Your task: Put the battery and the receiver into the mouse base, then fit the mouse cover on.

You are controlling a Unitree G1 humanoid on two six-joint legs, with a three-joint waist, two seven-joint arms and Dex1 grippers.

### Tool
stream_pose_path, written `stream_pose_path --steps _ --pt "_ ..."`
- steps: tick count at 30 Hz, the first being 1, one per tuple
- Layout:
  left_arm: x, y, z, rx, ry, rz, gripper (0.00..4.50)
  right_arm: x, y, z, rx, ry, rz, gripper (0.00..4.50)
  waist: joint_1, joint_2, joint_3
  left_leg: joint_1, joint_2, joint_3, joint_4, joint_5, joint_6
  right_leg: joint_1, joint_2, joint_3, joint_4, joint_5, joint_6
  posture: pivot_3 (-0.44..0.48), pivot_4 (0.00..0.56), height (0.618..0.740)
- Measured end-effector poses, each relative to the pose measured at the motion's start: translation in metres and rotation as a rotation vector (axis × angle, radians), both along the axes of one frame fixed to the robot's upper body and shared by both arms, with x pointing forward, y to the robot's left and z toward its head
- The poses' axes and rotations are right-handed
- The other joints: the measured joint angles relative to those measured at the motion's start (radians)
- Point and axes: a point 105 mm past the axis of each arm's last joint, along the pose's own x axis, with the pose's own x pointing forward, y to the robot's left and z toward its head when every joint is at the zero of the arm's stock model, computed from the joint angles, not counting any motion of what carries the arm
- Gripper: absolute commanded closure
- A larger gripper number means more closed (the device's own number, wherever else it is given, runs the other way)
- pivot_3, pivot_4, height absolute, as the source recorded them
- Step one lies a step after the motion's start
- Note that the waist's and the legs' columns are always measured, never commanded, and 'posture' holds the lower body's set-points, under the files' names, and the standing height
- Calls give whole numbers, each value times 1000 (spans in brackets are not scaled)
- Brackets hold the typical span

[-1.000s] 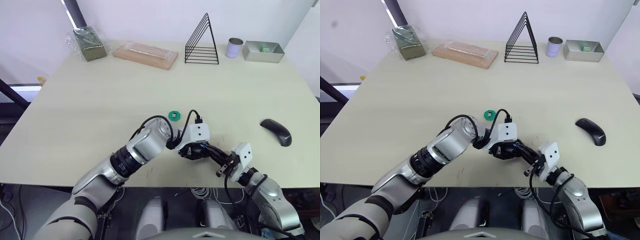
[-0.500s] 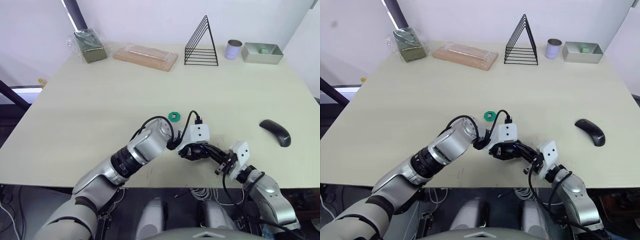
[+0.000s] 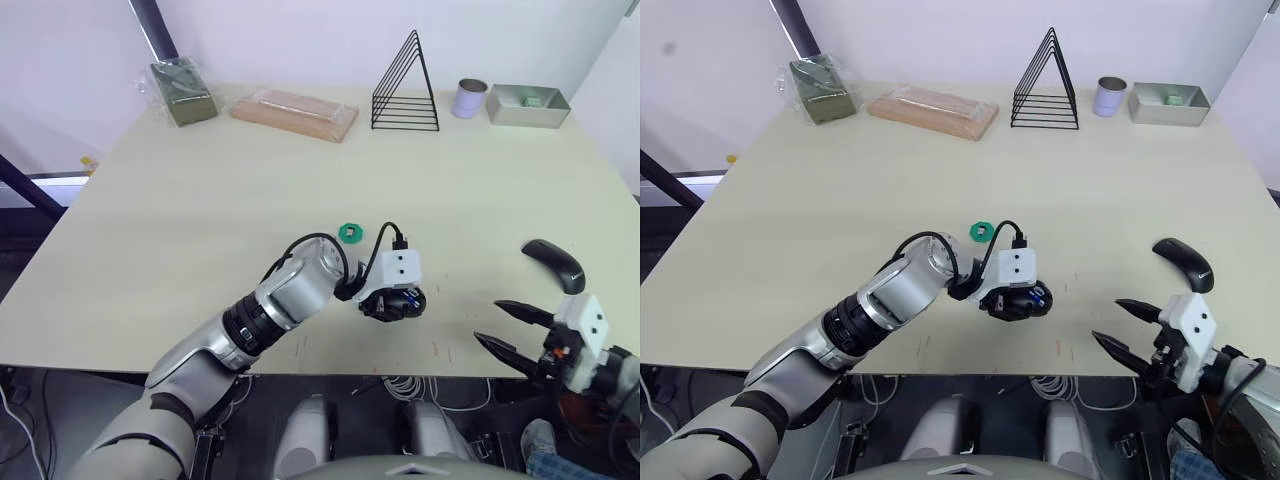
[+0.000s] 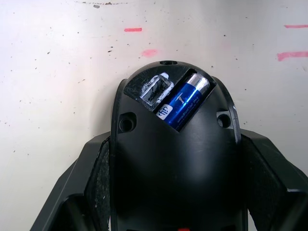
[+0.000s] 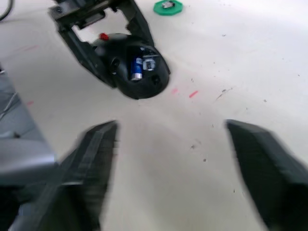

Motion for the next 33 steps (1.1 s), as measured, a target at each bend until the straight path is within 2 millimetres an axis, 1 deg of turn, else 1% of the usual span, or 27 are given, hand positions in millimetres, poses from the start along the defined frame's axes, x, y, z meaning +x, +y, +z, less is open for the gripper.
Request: stream_pose_path --steps 4,13,15,17,21,27,33 --pt "0 -2 0 -7 -1 -8 1582 -3 -10 11 -21 -23 6 108 1 0 0 0 0 0 0 0 0 0 0 0 0 0 0 0 150 740" --pt "0 -7 0 -20 1 -20 1582 -4 -9 17 -29 -38 32 108 14 0 0 0 0 1 0 0 0 0 0 0 0 0 0 0 150 740" --pt "0 -6 -1 -17 3 -21 548 -4 -8 17 -29 -40 33 0 16 0 0 0 0 0 0 0 0 0 0 0 0 0 0 0 150 740" --pt "1 -6 0 -19 4 -16 56 -4 -8 17 -29 -38 33 0 15 0 0 0 0 0 0 0 0 0 0 0 0 0 0 0 150 740" --pt "1 -5 0 -28 21 3 56 -4 -8 17 -29 -35 32 0 15 0 0 0 0 0 0 0 0 0 0 0 0 0 0 0 150 740" --pt "-12 -1 1 -56 73 -21 56 -4 -7 17 -21 -34 30 0 14 0 2 0 0 0 0 0 0 0 0 0 0 0 0 0 150 740" --pt "-13 13 21 -123 81 -8 56 -3 -5 19 -17 -40 34 0 13 1 4 0 0 0 0 0 0 -1 0 0 0 0 0 0 150 740"
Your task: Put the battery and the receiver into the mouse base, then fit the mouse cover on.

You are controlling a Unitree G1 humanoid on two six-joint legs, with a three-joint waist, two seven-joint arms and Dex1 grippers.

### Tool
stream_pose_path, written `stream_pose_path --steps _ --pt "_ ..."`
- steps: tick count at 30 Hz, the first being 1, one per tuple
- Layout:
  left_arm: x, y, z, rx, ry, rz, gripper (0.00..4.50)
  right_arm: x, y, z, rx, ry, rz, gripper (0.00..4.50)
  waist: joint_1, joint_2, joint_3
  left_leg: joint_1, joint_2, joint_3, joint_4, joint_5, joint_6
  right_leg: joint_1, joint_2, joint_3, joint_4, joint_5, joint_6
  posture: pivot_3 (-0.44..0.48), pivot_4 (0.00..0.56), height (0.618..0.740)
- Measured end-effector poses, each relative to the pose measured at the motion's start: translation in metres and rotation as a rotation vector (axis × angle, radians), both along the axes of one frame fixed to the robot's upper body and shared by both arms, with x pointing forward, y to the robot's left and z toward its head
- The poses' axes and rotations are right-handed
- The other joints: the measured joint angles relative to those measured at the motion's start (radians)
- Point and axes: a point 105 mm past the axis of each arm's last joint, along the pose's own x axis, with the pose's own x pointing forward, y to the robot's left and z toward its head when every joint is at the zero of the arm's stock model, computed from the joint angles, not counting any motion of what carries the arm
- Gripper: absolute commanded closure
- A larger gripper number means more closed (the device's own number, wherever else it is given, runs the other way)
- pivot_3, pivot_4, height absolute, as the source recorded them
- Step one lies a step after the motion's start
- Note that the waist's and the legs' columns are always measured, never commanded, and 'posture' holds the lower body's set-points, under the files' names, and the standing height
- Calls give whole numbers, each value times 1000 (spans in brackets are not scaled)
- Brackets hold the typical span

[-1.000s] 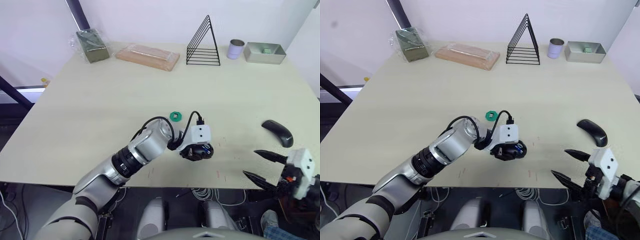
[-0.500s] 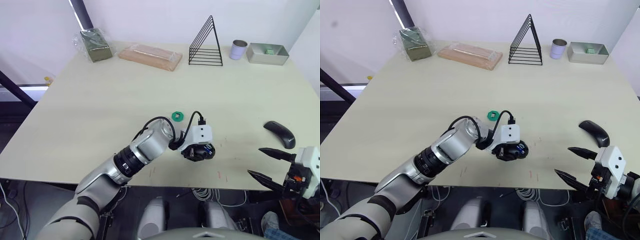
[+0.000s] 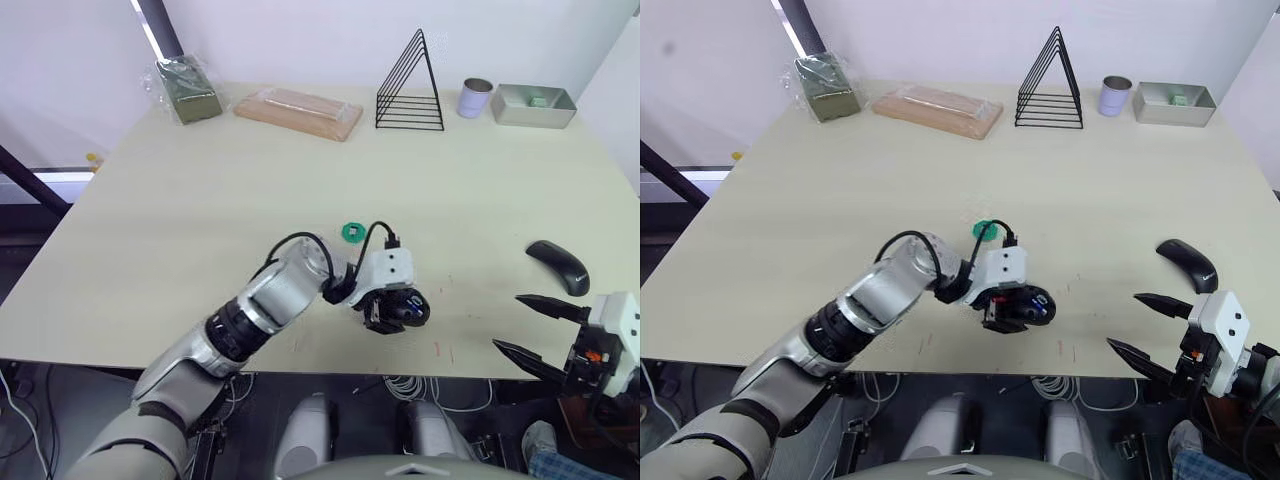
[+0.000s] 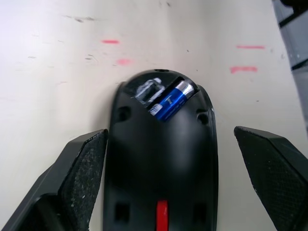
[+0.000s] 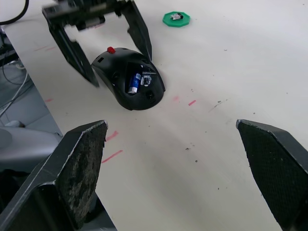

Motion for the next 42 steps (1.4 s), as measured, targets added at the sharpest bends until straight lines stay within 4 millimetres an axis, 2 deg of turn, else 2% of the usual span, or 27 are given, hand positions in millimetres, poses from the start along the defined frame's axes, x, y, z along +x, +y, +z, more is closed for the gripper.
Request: stream_pose_path --steps 6,14,20,23,31,36,38,42 --pt "3 21 4 -26 11 51 56 1 1 2 7 -7 5 0 -1 0 2 0 0 0 0 0 0 0 0 0 0 0 0 0 150 740" --pt "-5 57 30 -209 41 137 56 -3 7 5 34 -22 16 0 0 0 4 0 1 0 0 0 0 0 -1 0 0 0 0 0 150 740" --pt "4 103 45 -375 13 398 56 1 3 8 14 -120 -47 0 -2 -2 7 0 1 0 0 0 0 0 -1 -1 0 -1 1 0 150 740" --pt "3 117 43 -415 -11 495 56 5 1 12 62 -176 -89 0 -1 -2 7 0 2 1 0 0 0 0 -2 -1 0 0 0 0 150 740" --pt "19 116 43 -511 -152 783 56 5 -14 13 104 -173 -95 0 1 -3 8 1 0 1 0 0 0 1 -2 0 0 1 0 0 150 740" --pt "32 90 36 -537 -242 1009 56 10 -18 16 96 -203 -77 0 2 -3 8 1 -1 2 0 0 0 1 -2 0 0 1 0 0 150 740" --pt "35 83 32 -527 -240 1049 56 14 -20 18 95 -219 -79 0 1 -4 8 1 -1 1 0 0 0 1 -2 0 0 1 0 0 150 740" --pt "50 74 38 -542 -279 1134 56 19 -27 18 89 -260 -90 0 1 -4 8 1 -1 1 0 0 0 1 -1 0 0 1 0 0 150 740"
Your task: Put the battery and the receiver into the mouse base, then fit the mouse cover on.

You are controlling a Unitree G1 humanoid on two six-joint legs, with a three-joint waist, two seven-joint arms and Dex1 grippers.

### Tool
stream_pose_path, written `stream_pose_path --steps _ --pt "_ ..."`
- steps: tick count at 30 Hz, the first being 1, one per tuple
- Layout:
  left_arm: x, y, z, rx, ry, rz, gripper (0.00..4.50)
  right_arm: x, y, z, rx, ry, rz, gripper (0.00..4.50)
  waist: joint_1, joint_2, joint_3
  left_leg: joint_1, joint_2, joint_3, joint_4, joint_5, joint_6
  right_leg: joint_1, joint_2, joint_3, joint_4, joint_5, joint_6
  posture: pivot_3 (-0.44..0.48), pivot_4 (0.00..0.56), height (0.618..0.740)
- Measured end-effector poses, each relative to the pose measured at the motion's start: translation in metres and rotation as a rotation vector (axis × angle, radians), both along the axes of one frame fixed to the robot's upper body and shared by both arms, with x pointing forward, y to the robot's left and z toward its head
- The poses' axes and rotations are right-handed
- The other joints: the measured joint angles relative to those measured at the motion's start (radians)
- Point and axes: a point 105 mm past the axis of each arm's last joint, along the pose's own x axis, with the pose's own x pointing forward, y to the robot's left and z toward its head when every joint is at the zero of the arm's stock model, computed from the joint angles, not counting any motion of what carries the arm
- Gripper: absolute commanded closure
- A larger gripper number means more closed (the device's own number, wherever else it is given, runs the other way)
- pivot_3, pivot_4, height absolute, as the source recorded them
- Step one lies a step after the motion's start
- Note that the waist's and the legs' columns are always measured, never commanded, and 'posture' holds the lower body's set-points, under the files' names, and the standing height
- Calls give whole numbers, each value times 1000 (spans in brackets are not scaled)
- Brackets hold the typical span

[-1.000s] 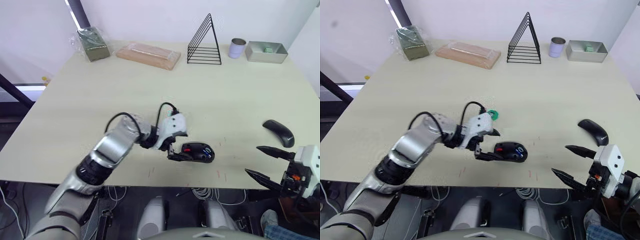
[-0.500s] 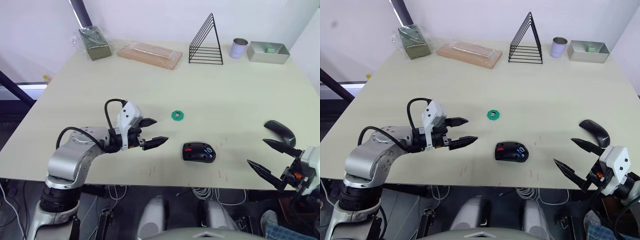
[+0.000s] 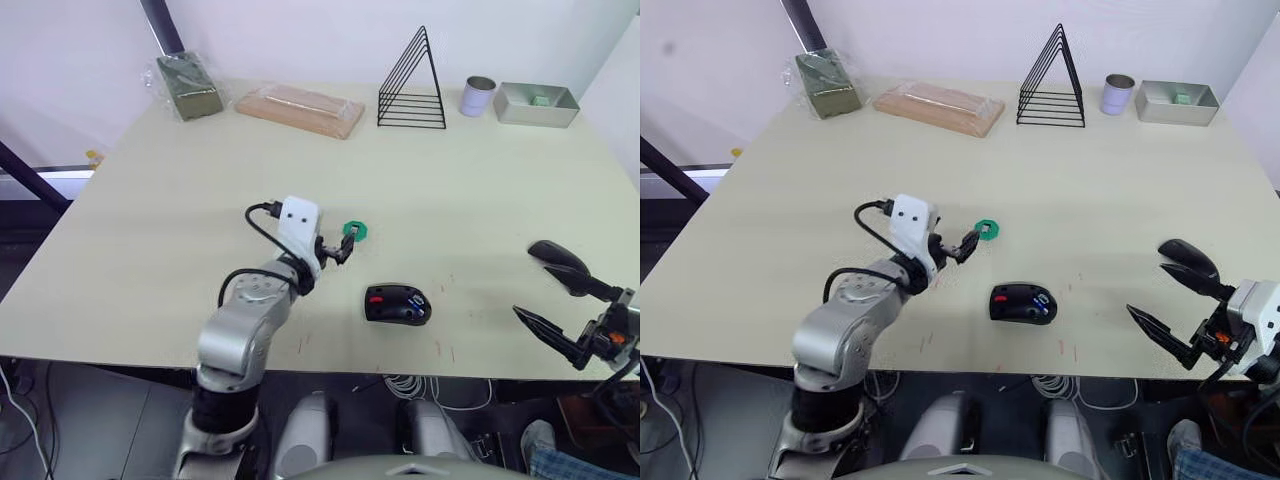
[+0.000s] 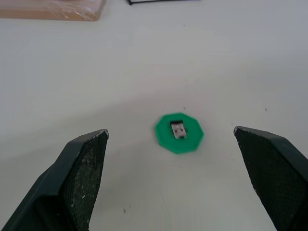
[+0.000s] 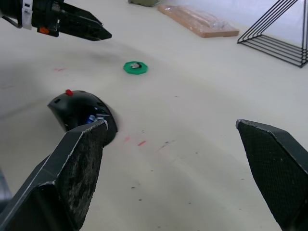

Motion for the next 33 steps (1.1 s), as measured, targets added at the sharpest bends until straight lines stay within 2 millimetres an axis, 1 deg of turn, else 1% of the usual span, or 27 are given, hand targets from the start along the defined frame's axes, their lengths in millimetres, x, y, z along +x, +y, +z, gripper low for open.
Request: stream_pose_path --steps 4,7,11,12,14,16,19,23,26,28,31,33 --pt "17 -11 0 -13 -2 67 56 -2 -3 -3 19 4 39 0 1 0 0 0 0 0 0 0 0 0 0 0 0 0 0 0 150 740" --pt "19 -23 -5 -25 16 68 56 -4 -2 -2 49 6 68 0 0 0 0 0 0 0 0 0 0 0 0 1 0 0 0 0 150 740" --pt "20 -21 -8 -14 24 85 56 -8 -1 -4 50 24 101 0 -1 0 0 0 0 0 0 0 0 0 0 0 0 0 0 0 150 740" --pt "20 -19 -10 -17 26 94 56 -15 0 -7 105 6 81 0 0 0 0 -1 0 -1 0 0 0 0 0 0 0 0 0 0 150 740" --pt "20 -19 -11 -18 29 93 56 -16 -1 -8 111 2 75 0 1 1 0 -1 0 0 0 0 0 0 -1 0 0 0 0 0 150 740" --pt "19 -19 -13 -18 33 87 56 -23 -2 -9 118 -19 69 0 1 0 0 -1 0 0 0 0 0 0 -1 0 0 0 0 0 150 740" --pt "17 -18 -18 -12 44 88 56 -26 -4 -9 117 -32 66 0 0 0 0 0 0 0 0 0 0 0 -1 0 0 0 0 0 150 740" --pt "17 -20 -18 -5 37 86 56 -30 -8 -13 106 -33 67 0 1 0 0 0 0 0 0 0 0 0 -1 0 0 0 0 0 150 740" --pt "18 -21 -20 -2 43 91 56 -27 -10 -12 106 -39 57 0 0 1 0 0 0 0 0 0 0 0 -1 0 0 0 0 0 150 740" --pt "18 -22 -22 -5 52 91 552 -26 -10 -11 106 -43 52 0 0 1 0 0 0 0 0 0 0 0 -1 0 0 0 0 0 150 740" --pt "20 -25 -26 -11 71 89 1625 -24 -9 -10 112 -41 52 0 0 0 0 0 0 0 0 0 0 0 -1 0 0 0 0 0 150 740" --pt "21 -27 -25 -14 71 93 1625 -22 -9 -10 114 -38 55 0 1 0 0 -1 0 0 0 0 0 0 -1 0 0 0 0 0 150 740"
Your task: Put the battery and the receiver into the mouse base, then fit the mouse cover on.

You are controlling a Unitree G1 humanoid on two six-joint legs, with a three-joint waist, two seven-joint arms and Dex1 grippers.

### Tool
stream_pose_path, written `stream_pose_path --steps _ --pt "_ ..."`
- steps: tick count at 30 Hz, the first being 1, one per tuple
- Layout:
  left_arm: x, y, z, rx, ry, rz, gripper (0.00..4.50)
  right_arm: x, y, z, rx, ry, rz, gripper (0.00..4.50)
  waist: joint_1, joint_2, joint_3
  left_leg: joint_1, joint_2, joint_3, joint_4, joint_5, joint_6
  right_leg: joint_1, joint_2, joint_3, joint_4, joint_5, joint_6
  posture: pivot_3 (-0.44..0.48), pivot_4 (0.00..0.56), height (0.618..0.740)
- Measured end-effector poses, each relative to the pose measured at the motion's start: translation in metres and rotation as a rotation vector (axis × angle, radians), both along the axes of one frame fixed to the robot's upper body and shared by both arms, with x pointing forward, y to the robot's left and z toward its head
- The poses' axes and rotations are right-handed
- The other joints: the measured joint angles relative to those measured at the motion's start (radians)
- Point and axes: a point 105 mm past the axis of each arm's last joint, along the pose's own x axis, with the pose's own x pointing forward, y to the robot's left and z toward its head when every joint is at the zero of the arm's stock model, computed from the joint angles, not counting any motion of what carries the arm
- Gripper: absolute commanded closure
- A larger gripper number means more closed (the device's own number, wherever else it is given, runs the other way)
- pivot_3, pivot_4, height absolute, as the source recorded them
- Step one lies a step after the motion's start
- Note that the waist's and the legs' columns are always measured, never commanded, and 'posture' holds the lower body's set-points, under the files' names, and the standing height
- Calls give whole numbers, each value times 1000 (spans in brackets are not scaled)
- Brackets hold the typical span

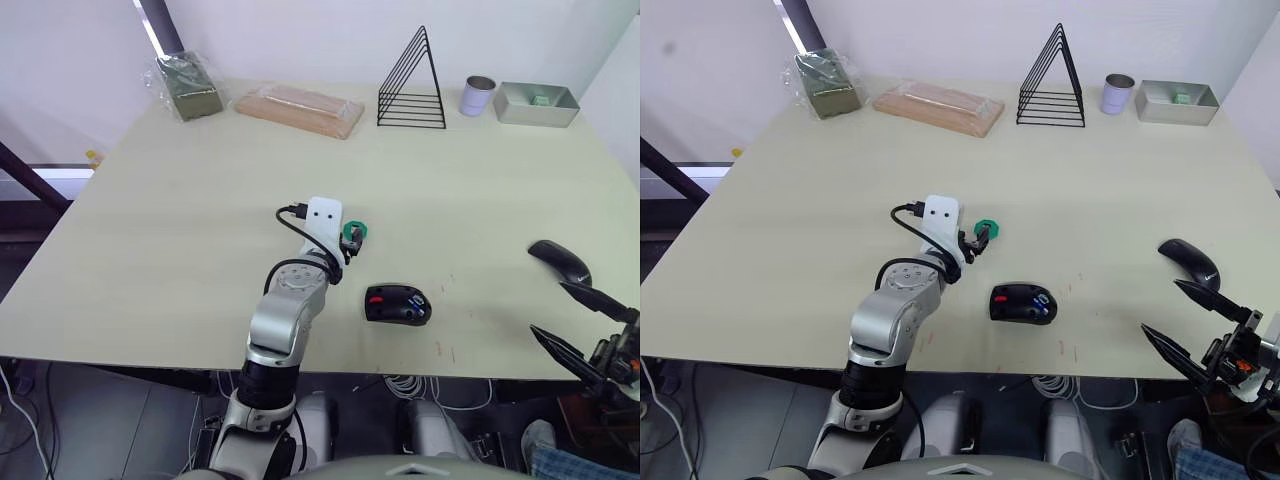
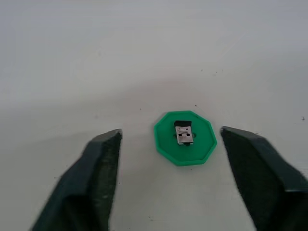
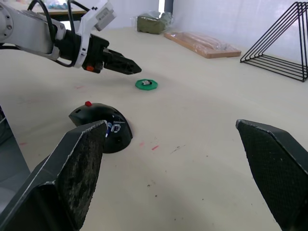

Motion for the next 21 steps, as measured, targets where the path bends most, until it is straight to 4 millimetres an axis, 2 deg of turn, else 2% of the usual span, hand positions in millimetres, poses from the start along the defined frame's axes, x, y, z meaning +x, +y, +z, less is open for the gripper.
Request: stream_pose_path --steps 10,21 --pt "10 -13 4 25 8 33 1625 5 -1 5 0 35 30 0 0 0 0 0 0 0 0 0 0 0 0 0 0 0 0 0 150 740" --pt "13 -15 -2 67 68 73 1625 6 -1 6 3 44 39 0 -1 0 0 0 0 0 0 0 0 0 0 0 0 0 0 0 150 740"
